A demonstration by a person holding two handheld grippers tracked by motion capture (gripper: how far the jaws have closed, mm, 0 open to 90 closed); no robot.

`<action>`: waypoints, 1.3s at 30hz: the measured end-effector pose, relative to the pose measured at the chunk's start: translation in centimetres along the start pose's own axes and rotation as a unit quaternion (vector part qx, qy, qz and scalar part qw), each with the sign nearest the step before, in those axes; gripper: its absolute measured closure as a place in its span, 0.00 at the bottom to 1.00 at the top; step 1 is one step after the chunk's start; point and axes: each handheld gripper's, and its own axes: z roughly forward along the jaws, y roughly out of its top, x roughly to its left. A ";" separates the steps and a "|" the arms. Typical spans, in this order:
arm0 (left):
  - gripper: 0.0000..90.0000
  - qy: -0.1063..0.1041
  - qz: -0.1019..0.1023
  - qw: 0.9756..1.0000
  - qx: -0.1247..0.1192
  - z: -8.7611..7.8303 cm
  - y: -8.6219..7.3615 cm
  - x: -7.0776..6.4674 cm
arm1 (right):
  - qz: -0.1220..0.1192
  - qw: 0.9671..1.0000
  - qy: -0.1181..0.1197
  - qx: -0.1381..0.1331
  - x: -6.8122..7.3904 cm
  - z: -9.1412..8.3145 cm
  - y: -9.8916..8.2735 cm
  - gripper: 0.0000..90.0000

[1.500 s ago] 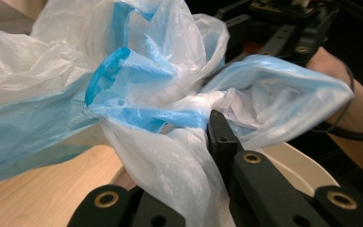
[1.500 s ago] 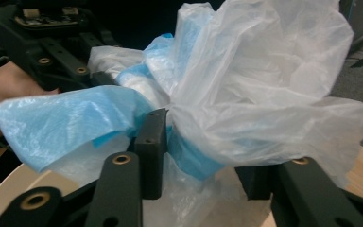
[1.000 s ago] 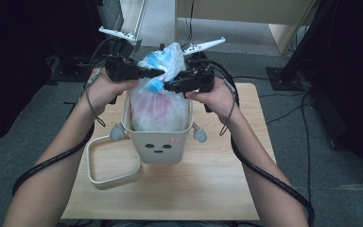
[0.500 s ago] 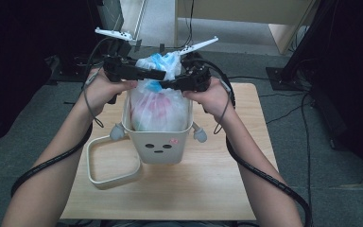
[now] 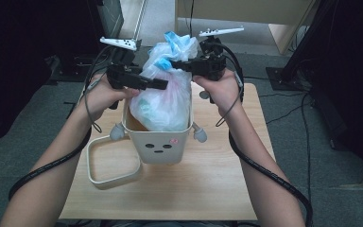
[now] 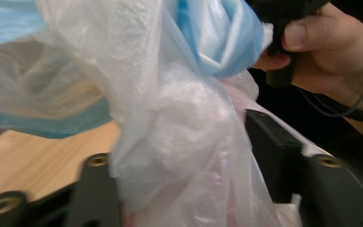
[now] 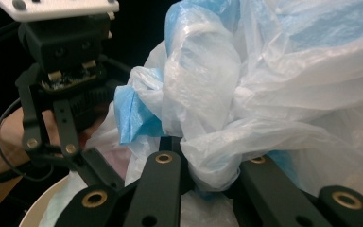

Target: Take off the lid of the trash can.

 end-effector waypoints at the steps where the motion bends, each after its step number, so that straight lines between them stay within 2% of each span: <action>1: 0.63 -0.001 -0.001 1.000 0.007 0.0 0.0 0.0 | -0.003 1.000 -0.003 0.000 0.1 0.1 0.0 0.94; 3: 0.81 -0.009 -0.003 1.000 0.019 -0.1 0.0 -0.1 | -0.008 1.000 -0.006 0.004 0.1 0.3 0.0 0.94; 6: 0.93 -0.018 -0.017 0.999 0.032 -0.3 0.0 0.2 | -0.018 1.000 -0.006 0.013 0.1 0.6 -0.3 0.93; 9: 0.95 -0.024 -0.016 0.999 0.022 -0.8 -0.2 0.5 | -0.019 1.000 -0.001 0.020 -0.3 0.9 -0.7 0.87; 11: 0.95 -0.025 -0.024 0.999 0.009 -1.2 -0.3 0.9 | -0.021 1.000 0.003 0.023 -0.7 0.8 -1.1 0.78; 13: 0.95 -0.022 -0.039 0.999 -0.003 -1.6 -0.3 1.3 | -0.019 1.000 0.004 0.017 -0.9 0.6 -1.3 0.74; 16: 0.96 -0.017 -0.051 0.998 -0.021 -2.1 -0.2 1.7 | -0.006 0.999 0.031 0.017 -1.3 0.3 -1.5 0.66; 20: 0.96 -0.011 -0.051 0.998 -0.027 -2.2 0.2 1.6 | -0.021 0.998 0.059 0.033 -0.9 0.7 -1.8 0.52; 21: 0.96 -0.015 -0.052 0.998 -0.028 -2.2 0.3 1.5 | -0.028 0.997 0.062 0.036 -0.8 0.9 -1.8 0.49; 23: 0.96 -0.017 -0.048 0.998 -0.024 -2.1 0.4 1.3 | -0.042 0.997 0.055 0.045 -0.5 1.3 -2.0 0.45; 26: 0.97 -0.018 -0.042 0.999 -0.021 -1.9 0.6 1.0 | -0.044 0.996 0.048 0.055 -0.3 2.1 -2.3 0.40; 27: 0.97 -0.016 -0.040 0.999 -0.019 -1.8 0.7 0.9 | -0.043 0.996 0.052 0.056 -0.2 2.3 -2.4 0.39; 29: 0.97 -0.016 -0.037 0.999 -0.014 -1.6 0.7 0.9 | -0.043 0.996 0.056 0.062 -0.1 2.8 -2.6 0.39; 32: 0.97 -0.017 -0.035 0.999 -0.012 -1.4 0.7 0.9 | -0.061 0.994 0.050 0.071 0.0 2.8 -2.5 0.43; 35: 0.97 -0.015 -0.033 0.999 -0.010 -1.2 0.8 0.8 | -0.080 0.993 0.037 0.079 0.3 2.9 -2.5 0.56; 39: 0.97 -0.010 -0.028 1.000 -0.010 -1.1 1.0 0.6 | -0.097 0.991 0.035 0.083 0.6 2.9 -2.4 0.69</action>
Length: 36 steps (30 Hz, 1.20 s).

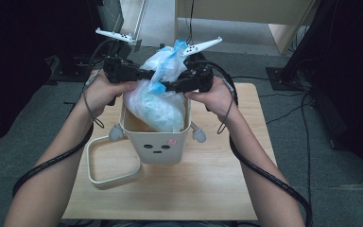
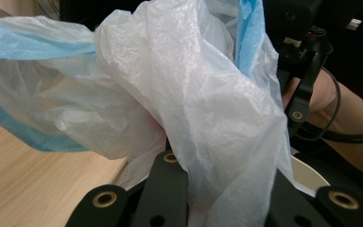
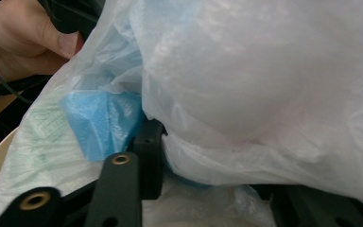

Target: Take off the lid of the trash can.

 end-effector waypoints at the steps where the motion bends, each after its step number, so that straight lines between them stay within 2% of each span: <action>1: 0.96 0.002 0.000 1.000 0.001 0.0 0.0 0.0 | 0.000 1.000 -0.002 0.000 0.0 0.0 0.0 0.71; 6: 0.92 0.011 0.007 1.000 0.002 0.1 0.0 -0.2 | 0.002 1.000 -0.008 0.009 0.3 0.0 0.1 0.79; 7: 0.90 0.018 0.009 1.000 0.002 0.0 0.0 -0.2 | 0.013 1.000 -0.003 0.012 0.2 -0.1 0.1 0.84; 10: 0.86 0.020 0.006 1.000 0.000 -0.2 -0.1 -0.1 | 0.023 1.000 -0.003 0.015 0.1 -0.2 0.0 0.85; 16: 0.67 0.034 0.008 0.999 -0.015 -1.4 -0.4 0.2 | 0.041 0.999 -0.005 0.022 -0.2 -0.8 -0.2 0.88; 20: 0.56 0.043 0.004 0.999 -0.028 -3.1 -0.7 0.4 | 0.057 0.998 -0.008 0.016 -0.4 -1.5 -0.1 0.89; 23: 0.54 0.050 0.005 0.998 -0.030 -3.7 -0.8 0.5 | 0.059 0.998 -0.011 0.014 -0.6 -1.7 -0.1 0.89; 25: 0.52 0.054 0.005 0.998 -0.029 -4.4 -1.0 0.6 | 0.069 0.998 -0.008 0.007 -0.8 -2.2 0.0 0.89; 36: 0.45 0.064 0.020 0.997 -0.027 -5.7 -1.9 0.6 | 0.070 0.998 -0.010 0.001 -0.6 -2.6 0.7 0.89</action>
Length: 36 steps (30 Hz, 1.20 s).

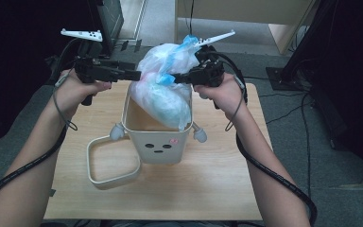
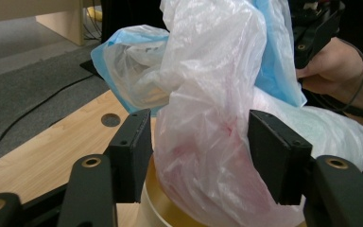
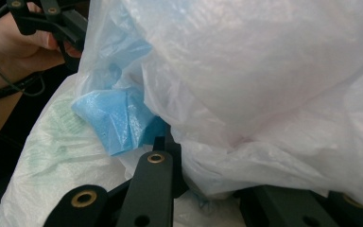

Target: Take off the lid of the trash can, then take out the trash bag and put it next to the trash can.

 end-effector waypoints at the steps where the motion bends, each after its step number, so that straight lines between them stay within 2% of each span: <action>1: 0.45 0.002 0.002 1.000 -0.001 -0.1 0.0 0.0 | 0.001 1.000 -0.001 -0.001 0.0 -0.1 0.1 0.89; 8: 0.42 0.007 0.001 1.000 0.001 -1.3 -0.1 0.1 | 0.002 1.000 -0.005 -0.016 0.5 -1.3 0.7 0.89; 12: 0.42 0.019 0.010 1.000 0.007 -1.7 -0.3 0.2 | 0.008 0.999 -0.004 -0.032 0.5 -2.4 1.2 0.89; 20: 0.42 0.021 0.011 1.000 0.017 -1.3 -1.2 0.4 | 0.012 0.999 -0.012 -0.046 0.5 -4.2 1.6 0.88; 25: 0.42 0.023 0.009 0.999 0.021 -0.9 -1.5 0.6 | 0.006 0.998 -0.021 -0.058 0.7 -5.3 1.8 0.88; 36: 0.42 0.030 0.015 0.999 0.018 -1.4 -1.8 0.7 | 0.012 0.995 -0.041 -0.087 0.1 -8.6 1.6 0.87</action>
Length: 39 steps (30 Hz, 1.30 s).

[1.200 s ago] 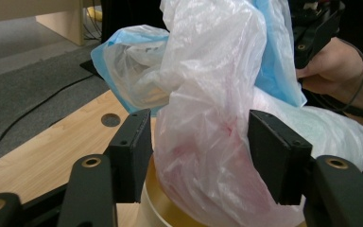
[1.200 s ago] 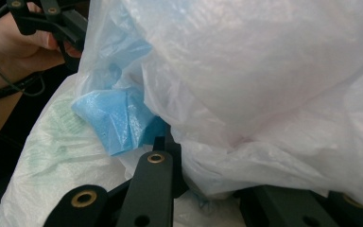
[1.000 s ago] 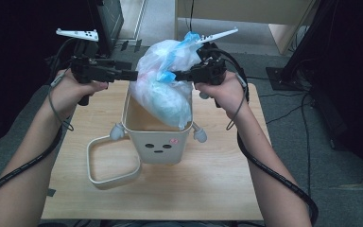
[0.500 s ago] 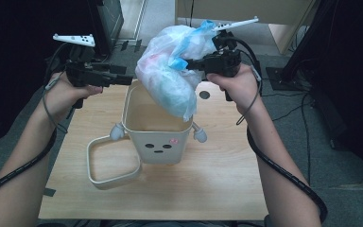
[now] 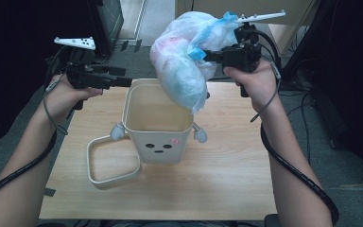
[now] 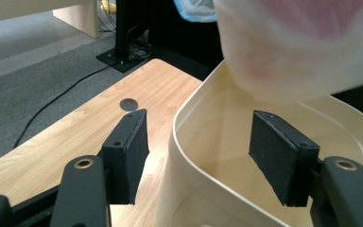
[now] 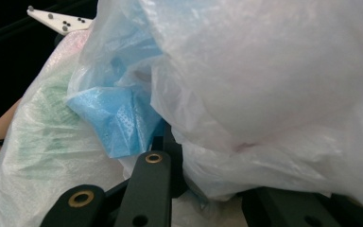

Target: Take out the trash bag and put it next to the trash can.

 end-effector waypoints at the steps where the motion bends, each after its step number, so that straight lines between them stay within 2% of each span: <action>1: 0.42 0.001 0.000 1.000 -0.001 -0.1 -0.1 0.0 | -0.001 1.000 -0.005 -0.004 -0.1 -0.3 0.0 0.87; 4: 0.42 0.002 -0.003 1.000 -0.006 -0.2 -0.2 0.2 | 0.003 1.000 -0.013 -0.021 -0.5 -1.4 0.0 0.87; 9: 0.41 0.005 0.002 1.000 -0.003 -0.3 -0.3 0.3 | 0.005 0.999 -0.029 -0.028 -1.0 -3.2 0.1 0.87; 14: 0.41 0.009 0.002 1.000 -0.005 -0.5 -0.7 0.4 | 0.000 0.998 -0.062 -0.019 -1.6 -4.5 -0.4 0.88; 18: 0.41 0.012 0.001 1.000 -0.004 -0.7 -1.1 0.6 | 0.012 0.997 -0.071 -0.015 -2.5 -5.2 -1.4 0.88; 23: 0.41 0.015 0.005 1.000 -0.003 -0.8 -1.7 0.8 | 0.018 0.996 -0.091 -0.006 -3.7 -5.7 -3.0 0.87; 30: 0.41 0.021 0.007 1.000 -0.004 -1.0 -2.8 1.1 | 0.031 0.994 -0.107 -0.003 -5.2 -6.2 -5.5 0.87; 32: 0.41 0.022 0.004 1.000 -0.006 -1.0 -3.2 1.2 | 0.037 0.993 -0.109 -0.001 -5.6 -6.1 -6.2 0.87; 39: 0.41 0.027 0.000 1.000 -0.003 -0.8 -4.8 1.8 | 0.036 0.993 -0.116 0.016 -6.5 -5.0 -8.5 0.86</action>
